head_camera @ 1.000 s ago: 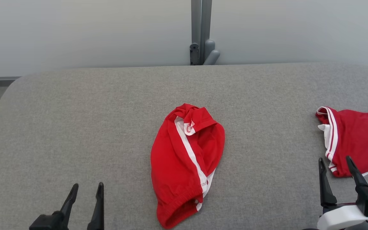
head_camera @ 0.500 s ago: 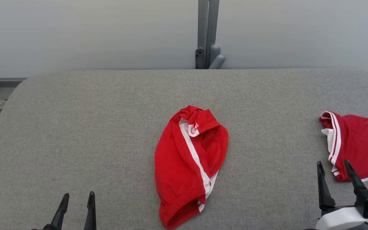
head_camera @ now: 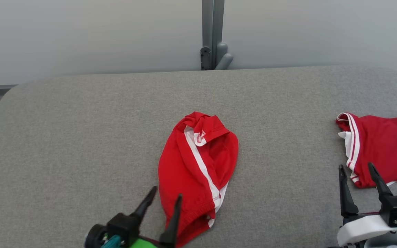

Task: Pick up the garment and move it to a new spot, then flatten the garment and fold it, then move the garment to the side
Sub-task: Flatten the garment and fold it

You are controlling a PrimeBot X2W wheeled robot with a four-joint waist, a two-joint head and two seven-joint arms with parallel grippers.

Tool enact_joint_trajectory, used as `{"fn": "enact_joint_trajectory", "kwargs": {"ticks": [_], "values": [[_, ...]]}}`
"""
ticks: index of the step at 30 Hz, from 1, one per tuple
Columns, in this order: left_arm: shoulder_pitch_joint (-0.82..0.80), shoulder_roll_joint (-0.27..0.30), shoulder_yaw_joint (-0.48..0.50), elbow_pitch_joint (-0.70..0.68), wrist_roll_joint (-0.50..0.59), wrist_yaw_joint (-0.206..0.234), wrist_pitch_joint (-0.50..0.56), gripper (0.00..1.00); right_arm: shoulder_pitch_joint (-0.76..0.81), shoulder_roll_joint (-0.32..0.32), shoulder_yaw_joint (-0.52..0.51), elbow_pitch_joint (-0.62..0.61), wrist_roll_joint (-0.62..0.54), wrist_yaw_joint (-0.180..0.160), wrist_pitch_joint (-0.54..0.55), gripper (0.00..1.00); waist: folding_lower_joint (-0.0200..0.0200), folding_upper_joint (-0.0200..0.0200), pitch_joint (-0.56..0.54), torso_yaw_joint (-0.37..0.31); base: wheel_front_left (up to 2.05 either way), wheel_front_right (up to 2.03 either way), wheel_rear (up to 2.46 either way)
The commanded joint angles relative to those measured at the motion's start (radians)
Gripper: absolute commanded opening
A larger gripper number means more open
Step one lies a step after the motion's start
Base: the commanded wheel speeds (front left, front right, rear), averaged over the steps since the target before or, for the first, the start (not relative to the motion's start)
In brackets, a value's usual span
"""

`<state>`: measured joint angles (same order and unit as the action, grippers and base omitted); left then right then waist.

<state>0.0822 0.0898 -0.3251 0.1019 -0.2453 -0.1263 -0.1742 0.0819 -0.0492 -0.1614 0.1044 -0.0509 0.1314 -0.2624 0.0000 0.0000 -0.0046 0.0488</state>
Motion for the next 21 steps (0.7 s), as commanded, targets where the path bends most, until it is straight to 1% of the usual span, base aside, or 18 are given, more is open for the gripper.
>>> {"fn": "enact_joint_trajectory", "kwargs": {"ticks": [1,3,4,5,7,10,11,14,16,21], "values": [[-0.018,-0.003,-0.016,0.000,-0.011,-0.004,0.018,1.00,-0.015,-0.003,0.003,-0.004,-0.003,-0.002,-0.003,1.00,0.0000,0.0000,0.015,-0.014,0.00,0.00,0.00],[-0.053,-0.018,-0.088,0.000,-0.061,-0.004,0.096,1.00,-0.034,-0.002,0.017,-0.008,-0.002,-0.002,-0.003,1.00,0.0000,0.0000,0.036,-0.033,0.00,0.00,0.00],[-0.072,-0.022,-0.116,0.002,-0.068,-0.004,0.133,1.00,-0.043,-0.003,0.026,-0.010,-0.001,-0.002,-0.003,1.00,0.0000,0.0000,0.048,-0.045,0.00,0.00,0.00],[-0.083,-0.025,-0.137,0.011,-0.098,-0.004,0.170,1.00,-0.051,-0.003,0.030,-0.011,0.002,-0.002,-0.003,1.00,0.0000,0.0000,0.058,-0.056,0.00,0.00,0.00],[-0.088,-0.031,-0.168,0.024,-0.148,-0.003,0.242,1.00,-0.067,-0.003,0.041,-0.012,0.009,-0.002,-0.003,1.00,0.0000,0.0000,0.076,-0.082,0.00,0.00,0.00],[-0.073,-0.037,-0.191,0.018,-0.234,0.020,0.326,1.00,-0.084,-0.003,0.043,-0.012,0.018,-0.002,-0.003,1.00,0.0000,0.0000,0.099,-0.116,0.00,0.00,0.00],[-0.070,-0.038,-0.199,0.009,-0.246,0.028,0.344,1.00,-0.086,-0.003,0.041,-0.012,0.020,-0.002,-0.003,1.00,0.0000,0.0000,0.107,-0.124,0.00,0.00,0.00],[-0.055,-0.036,-0.204,-0.012,-0.250,0.065,0.373,1.00,-0.086,-0.002,0.035,-0.011,0.024,-0.002,-0.003,1.00,0.0000,0.0000,0.125,-0.142,0.00,0.00,0.00],[-0.056,-0.027,-0.190,-0.020,-0.241,0.088,0.370,1.00,-0.084,-0.003,0.030,-0.012,0.027,-0.002,-0.003,1.00,0.0000,0.0000,0.136,-0.146,0.00,0.00,0.00],[-0.084,-0.005,-0.170,-0.028,-0.207,0.120,0.360,1.00,-0.093,-0.002,0.025,-0.013,0.026,-0.002,-0.003,1.00,0.0000,0.0000,0.150,-0.145,0.00,0.00,0.00]]}}
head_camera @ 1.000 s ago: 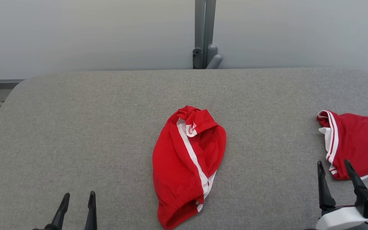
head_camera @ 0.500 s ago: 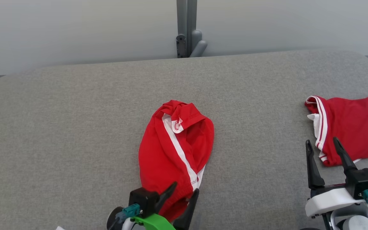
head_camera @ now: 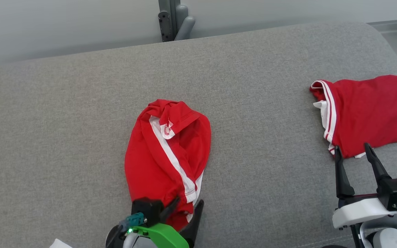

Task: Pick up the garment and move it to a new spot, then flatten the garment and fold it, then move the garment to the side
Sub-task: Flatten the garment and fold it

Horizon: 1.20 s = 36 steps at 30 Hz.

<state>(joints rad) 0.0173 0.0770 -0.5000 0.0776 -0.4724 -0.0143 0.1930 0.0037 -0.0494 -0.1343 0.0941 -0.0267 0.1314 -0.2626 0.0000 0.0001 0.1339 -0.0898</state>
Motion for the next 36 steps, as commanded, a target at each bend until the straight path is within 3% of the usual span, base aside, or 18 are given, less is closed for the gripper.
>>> {"fn": "enact_joint_trajectory", "kwargs": {"ticks": [1,6,11,12,13,14,15,21,27,36], "values": [[-0.027,0.013,0.009,-0.004,0.025,0.016,-0.012,1.00,-0.017,-0.002,-0.001,-0.002,-0.001,-0.002,-0.003,1.00,0.0000,-0.0001,0.013,-0.004,0.00,0.00,0.00],[-0.062,0.018,0.029,0.048,0.056,0.055,-0.040,1.00,-0.029,-0.002,0.006,0.005,-0.001,-0.002,-0.003,1.00,0.0000,-0.0001,0.013,0.014,0.00,0.00,0.00],[-0.083,0.008,0.019,0.120,0.055,0.055,-0.049,1.00,-0.030,-0.002,0.008,0.008,0.003,-0.002,-0.003,1.00,0.0000,-0.0001,0.011,0.025,0.00,0.00,0.00],[-0.085,0.006,0.013,0.140,0.052,0.051,-0.049,0.89,-0.031,-0.002,0.008,0.008,0.003,-0.002,-0.003,1.00,0.0000,-0.0001,0.011,0.026,0.00,0.00,0.00],[-0.091,0.006,0.005,0.157,0.057,0.047,-0.048,0.50,-0.031,-0.002,0.007,0.008,0.003,-0.002,-0.003,1.00,0.0000,-0.0001,0.012,0.027,0.00,0.00,0.00],[-0.098,0.007,0.000,0.176,0.064,0.042,-0.050,0.04,-0.032,-0.002,0.006,0.009,0.003,-0.002,-0.003,1.00,0.0000,-0.0001,0.013,0.028,0.00,0.00,0.00],[-0.103,0.007,-0.006,0.191,0.066,0.038,-0.051,0.00,-0.033,-0.002,0.006,0.009,0.004,-0.002,-0.003,1.00,0.0000,-0.0001,0.014,0.029,0.00,0.00,0.00],[-0.139,0.038,0.008,0.184,0.063,0.020,-0.079,0.00,-0.031,-0.002,0.003,0.008,-0.001,-0.002,-0.003,1.00,0.0000,-0.0001,0.011,0.027,0.00,0.00,0.00],[-0.193,0.119,0.068,0.020,0.063,0.030,-0.041,0.00,-0.022,-0.002,0.003,0.016,0.007,-0.002,-0.003,1.00,0.0000,-0.0001,-0.010,0.011,0.00,0.00,0.00],[-0.407,0.178,0.075,-0.199,0.016,-0.052,0.124,0.00,-0.042,-0.002,0.018,0.023,0.033,-0.002,-0.003,1.00,0.0000,-0.0001,-0.019,-0.045,0.00,0.00,0.00]]}}
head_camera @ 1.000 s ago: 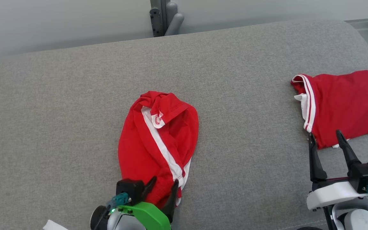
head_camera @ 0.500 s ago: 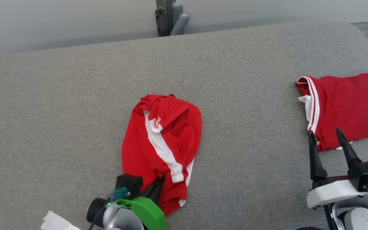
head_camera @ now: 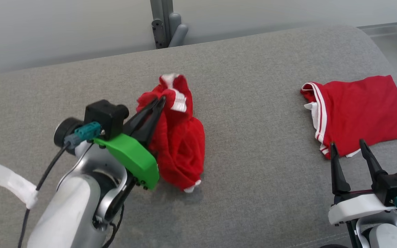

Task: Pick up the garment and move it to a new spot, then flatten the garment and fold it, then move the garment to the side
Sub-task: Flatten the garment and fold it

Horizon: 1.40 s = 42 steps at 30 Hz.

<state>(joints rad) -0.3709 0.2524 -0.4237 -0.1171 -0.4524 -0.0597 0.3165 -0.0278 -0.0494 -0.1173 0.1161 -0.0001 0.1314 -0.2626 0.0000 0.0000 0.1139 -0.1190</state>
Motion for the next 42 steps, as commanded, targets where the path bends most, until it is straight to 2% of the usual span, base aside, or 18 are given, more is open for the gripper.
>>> {"fn": "enact_joint_trajectory", "kwargs": {"ticks": [1,3,6,11,16,18,19,22,26,33,37,42], "values": [[-0.047,-0.005,-0.010,-0.012,-0.014,-0.018,0.006,0.00,-0.013,-0.002,0.003,0.002,0.011,-0.002,-0.003,1.00,0.0000,0.0000,0.003,-0.024,0.00,0.00,0.00],[-0.118,0.000,-0.039,-0.022,0.003,-0.039,0.005,0.00,-0.019,-0.002,0.007,0.002,0.018,-0.002,-0.003,1.00,0.0000,0.0000,0.010,-0.040,0.00,0.00,0.00],[-0.204,-0.024,-0.106,-0.016,-0.023,-0.063,-0.014,0.00,-0.025,-0.002,0.012,0.004,0.028,-0.002,-0.003,1.00,0.0000,0.0000,0.023,-0.065,0.00,0.00,0.00],[-0.306,-0.037,-0.257,-0.011,-0.141,-0.071,-0.083,0.00,-0.038,-0.002,0.010,0.005,0.038,-0.002,-0.003,1.00,0.0000,0.0000,0.048,-0.103,0.00,0.00,0.00],[-0.380,0.011,-0.396,-0.021,-0.275,-0.071,-0.163,0.00,-0.041,-0.002,0.001,0.001,0.040,-0.002,-0.003,1.00,0.0000,0.0000,0.066,-0.121,0.00,0.00,0.00],[-0.388,0.035,-0.432,-0.009,-0.351,-0.071,-0.180,0.00,-0.044,-0.002,-0.002,0.000,0.041,-0.002,-0.003,1.00,0.0000,0.0000,0.071,-0.121,0.00,0.00,0.00],[-0.388,0.035,-0.432,-0.009,-0.351,-0.071,-0.180,0.00,-0.044,-0.002,-0.002,0.000,0.041,-0.002,-0.003,1.00,0.0000,0.0000,0.071,-0.121,0.00,0.00,0.00],[-0.404,0.099,-0.475,0.025,-0.480,-0.070,-0.173,0.00,-0.045,-0.002,-0.003,-0.001,0.039,-0.002,-0.003,1.00,0.0000,0.0000,0.077,-0.117,0.00,0.00,0.00],[-0.411,0.224,-0.552,0.091,-0.635,-0.071,-0.101,0.00,-0.058,-0.002,0.001,0.000,0.033,-0.002,-0.003,1.00,0.0000,0.0000,0.083,-0.109,0.00,0.00,0.00],[-0.442,0.452,-0.664,0.184,-0.796,-0.071,0.047,0.00,-0.063,-0.002,0.005,0.002,0.028,-0.002,-0.003,1.00,0.0000,0.0000,0.089,-0.093,0.00,0.00,0.00],[-0.454,0.534,-0.681,0.189,-0.864,-0.071,0.059,0.00,-0.059,-0.002,0.000,0.005,0.030,-0.002,-0.003,1.00,0.0000,0.0000,0.091,-0.079,0.00,0.00,0.00],[-0.470,0.592,-0.704,0.198,-0.892,-0.071,0.019,0.00,-0.068,-0.002,0.007,0.011,0.031,-0.002,-0.003,1.00,0.0000,0.0000,0.092,-0.060,0.00,0.00,0.00]]}}
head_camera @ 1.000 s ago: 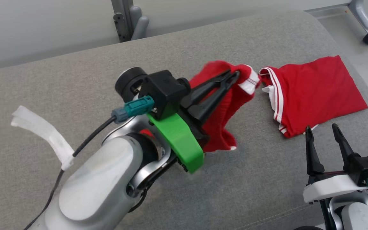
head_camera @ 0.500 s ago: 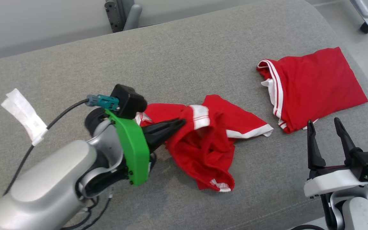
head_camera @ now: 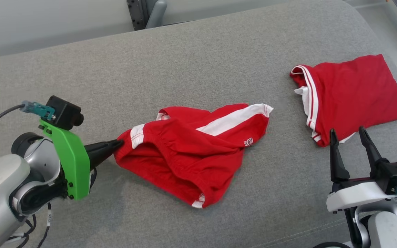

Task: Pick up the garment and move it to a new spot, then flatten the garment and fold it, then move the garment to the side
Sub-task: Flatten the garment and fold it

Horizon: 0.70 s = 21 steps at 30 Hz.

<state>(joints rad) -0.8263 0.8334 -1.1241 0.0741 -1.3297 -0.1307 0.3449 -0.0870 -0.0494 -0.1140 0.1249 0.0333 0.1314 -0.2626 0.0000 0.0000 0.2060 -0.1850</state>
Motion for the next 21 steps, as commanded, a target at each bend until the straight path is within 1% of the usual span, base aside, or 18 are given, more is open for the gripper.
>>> {"fn": "enact_joint_trajectory", "kwargs": {"ticks": [1,4,7,8,9,10,12,17,19,21], "values": [[-0.019,0.017,-0.008,0.010,-0.015,0.000,-0.019,0.00,-0.011,-0.002,0.006,0.003,-0.004,-0.002,-0.003,1.00,0.0000,0.0000,-0.001,0.009,0.00,0.00,0.00],[-0.032,0.028,-0.038,0.021,0.000,0.000,-0.040,0.00,-0.016,-0.002,0.008,0.005,-0.006,-0.002,-0.003,1.00,0.0000,0.0000,-0.002,0.018,0.00,0.00,0.00],[-0.034,0.024,-0.061,0.043,-0.009,0.000,-0.070,0.00,-0.014,-0.002,0.008,0.006,-0.010,-0.002,-0.003,1.00,0.0000,0.0000,-0.006,0.024,0.00,0.00,0.00],[-0.036,0.023,-0.063,0.054,-0.007,0.000,-0.088,0.03,-0.013,-0.002,0.008,0.007,-0.011,-0.002,-0.003,1.00,0.0000,0.0000,-0.008,0.026,0.00,0.00,0.00],[-0.038,0.020,-0.065,0.068,-0.004,0.000,-0.107,0.57,-0.011,-0.002,0.007,0.007,-0.012,-0.002,-0.003,1.00,0.0000,0.0000,-0.009,0.028,0.00,0.00,0.00],[-0.038,0.018,-0.068,0.085,-0.002,0.000,-0.123,1.00,-0.009,-0.002,0.007,0.007,-0.013,-0.002,-0.003,1.00,0.0000,0.0000,-0.011,0.029,0.00,0.00,0.00],[-0.038,0.022,-0.069,0.114,-0.008,0.000,-0.152,1.00,-0.004,-0.002,0.009,0.009,-0.014,-0.002,-0.003,1.00,0.0000,0.0000,-0.017,0.030,0.00,0.00,0.00],[-0.028,0.054,-0.012,0.180,-0.070,0.000,-0.229,1.00,0.016,-0.002,0.001,0.008,-0.010,-0.002,-0.003,1.00,0.0000,0.0000,-0.038,0.030,0.00,0.00,0.00],[-0.022,0.060,0.026,0.188,-0.085,0.020,-0.296,1.00,0.027,-0.002,-0.004,0.007,-0.012,-0.002,-0.003,1.00,0.0000,0.0000,-0.049,0.032,0.00,0.00,0.00],[0.010,0.039,0.064,0.174,-0.112,0.053,-0.375,1.00,0.038,-0.003,-0.012,0.007,-0.012,-0.002,-0.003,1.00,0.0000,0.0000,-0.061,0.037,0.00,0.00,0.00]]}}
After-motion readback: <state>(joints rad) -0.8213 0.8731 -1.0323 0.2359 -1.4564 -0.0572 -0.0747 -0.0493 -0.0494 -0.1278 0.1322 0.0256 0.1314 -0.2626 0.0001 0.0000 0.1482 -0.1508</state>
